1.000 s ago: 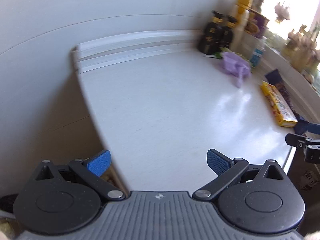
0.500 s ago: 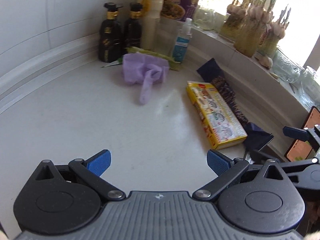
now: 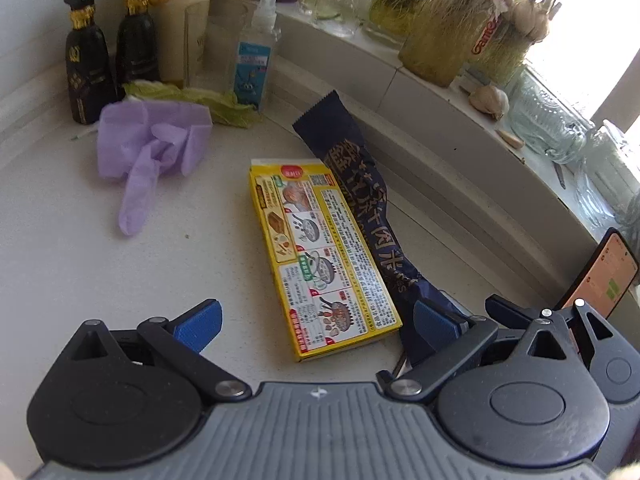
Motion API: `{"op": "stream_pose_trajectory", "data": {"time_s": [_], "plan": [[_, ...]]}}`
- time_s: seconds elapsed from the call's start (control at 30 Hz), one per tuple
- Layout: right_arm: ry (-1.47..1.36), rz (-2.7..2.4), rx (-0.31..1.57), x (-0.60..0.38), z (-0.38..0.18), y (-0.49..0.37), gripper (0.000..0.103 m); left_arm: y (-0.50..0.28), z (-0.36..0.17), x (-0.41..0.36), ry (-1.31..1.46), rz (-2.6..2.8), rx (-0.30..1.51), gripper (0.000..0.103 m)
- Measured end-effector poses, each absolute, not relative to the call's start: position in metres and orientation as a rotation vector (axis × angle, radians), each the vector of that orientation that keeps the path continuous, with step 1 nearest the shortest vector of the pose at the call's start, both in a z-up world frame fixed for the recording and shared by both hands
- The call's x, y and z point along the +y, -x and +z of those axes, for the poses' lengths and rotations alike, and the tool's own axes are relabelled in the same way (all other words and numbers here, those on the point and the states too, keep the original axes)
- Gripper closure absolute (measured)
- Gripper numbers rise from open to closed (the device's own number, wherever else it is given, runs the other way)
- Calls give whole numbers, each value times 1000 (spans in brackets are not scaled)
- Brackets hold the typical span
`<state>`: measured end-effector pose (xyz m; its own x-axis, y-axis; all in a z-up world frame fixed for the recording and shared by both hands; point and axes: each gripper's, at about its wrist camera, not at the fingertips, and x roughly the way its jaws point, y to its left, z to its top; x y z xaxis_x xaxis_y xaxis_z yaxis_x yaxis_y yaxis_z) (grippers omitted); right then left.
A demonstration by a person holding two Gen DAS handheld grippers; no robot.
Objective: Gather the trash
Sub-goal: 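Grasp the yellow food box with the left tool while the right tool grasps the blue wrapper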
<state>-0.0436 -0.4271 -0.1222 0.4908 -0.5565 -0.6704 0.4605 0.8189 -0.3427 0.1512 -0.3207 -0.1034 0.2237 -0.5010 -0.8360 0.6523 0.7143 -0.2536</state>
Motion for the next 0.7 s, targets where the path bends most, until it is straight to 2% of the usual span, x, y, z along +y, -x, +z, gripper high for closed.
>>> {"op": "stream_pose_trajectory", "data": {"time_s": [0.2,0.23,0.3,0.37,0.43,0.5,0.67,0.7], "plan": [[103,-622,857,-435,-127,45,26,-155,-113,-336,-157,-781,1153,5],[97,-623,858,-437,-127,45,28,-155,-114,-338,-163,-781,1154,9],[81,-623,862,-440,-128,45,38,-154,-117,-341,-179,-772,1163,18],[66,-622,868,-443,-129,45,46,-154,-120,-342,-194,-759,1169,37],[54,-620,871,-446,-129,45,55,-155,-123,-339,-201,-741,1170,49],[40,-616,873,-447,-129,46,69,-158,-125,-333,-176,-746,1167,56],[20,-605,861,-448,-129,45,81,-164,-120,-318,-174,-734,1116,83],[16,-601,859,-448,-128,45,83,-165,-119,-316,-181,-728,1104,84]]}}
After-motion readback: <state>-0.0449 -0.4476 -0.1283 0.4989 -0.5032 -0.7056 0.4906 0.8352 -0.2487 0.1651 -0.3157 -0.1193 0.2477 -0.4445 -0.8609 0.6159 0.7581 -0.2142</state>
